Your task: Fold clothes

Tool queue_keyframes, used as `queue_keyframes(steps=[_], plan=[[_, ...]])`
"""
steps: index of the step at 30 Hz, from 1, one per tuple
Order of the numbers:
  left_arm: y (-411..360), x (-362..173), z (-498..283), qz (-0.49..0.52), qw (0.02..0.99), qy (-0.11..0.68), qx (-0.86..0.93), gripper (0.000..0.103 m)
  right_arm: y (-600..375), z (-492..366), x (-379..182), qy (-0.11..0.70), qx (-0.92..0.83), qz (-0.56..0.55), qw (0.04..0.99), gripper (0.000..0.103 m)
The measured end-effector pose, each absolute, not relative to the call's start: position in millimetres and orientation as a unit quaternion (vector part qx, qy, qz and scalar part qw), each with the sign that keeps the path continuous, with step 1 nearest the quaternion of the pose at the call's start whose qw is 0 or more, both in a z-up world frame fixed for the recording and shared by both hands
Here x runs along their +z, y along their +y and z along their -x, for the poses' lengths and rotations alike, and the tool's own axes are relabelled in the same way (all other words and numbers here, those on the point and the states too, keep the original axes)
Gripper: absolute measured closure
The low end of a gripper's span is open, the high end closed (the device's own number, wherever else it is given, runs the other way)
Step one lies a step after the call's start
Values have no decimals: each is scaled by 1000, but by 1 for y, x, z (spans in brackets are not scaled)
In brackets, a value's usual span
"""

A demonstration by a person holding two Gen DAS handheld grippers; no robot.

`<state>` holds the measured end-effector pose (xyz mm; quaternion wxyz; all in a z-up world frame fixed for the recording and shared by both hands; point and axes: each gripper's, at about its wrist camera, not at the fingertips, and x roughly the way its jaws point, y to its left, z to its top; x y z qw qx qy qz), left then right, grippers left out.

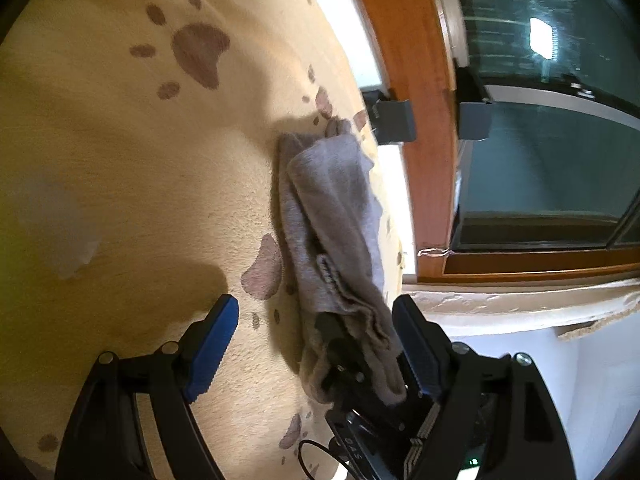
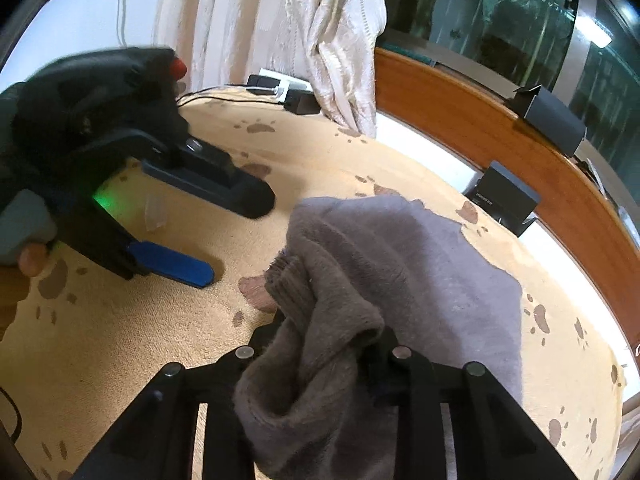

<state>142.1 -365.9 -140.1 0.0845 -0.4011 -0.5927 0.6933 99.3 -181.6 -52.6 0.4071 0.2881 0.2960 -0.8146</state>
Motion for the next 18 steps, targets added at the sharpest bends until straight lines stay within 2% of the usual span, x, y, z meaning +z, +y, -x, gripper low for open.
queue_keyframes(steps=[9,15,17,18], plan=[[-335,-145,-82,459,108,-602,645,20,-166,-91,-47,265,-819,-286,420,72],[-317,-145,-61,477,94,-595,640,21,-148,-83,-40,214,-814,-296,452,71],[-316,-149,-60,473,91,-603,636,21,-137,-81,-36,187,-807,-300,473,59],[-318,-149,-61,472,92,-606,634,21,-131,-80,-33,173,-804,-302,483,44]])
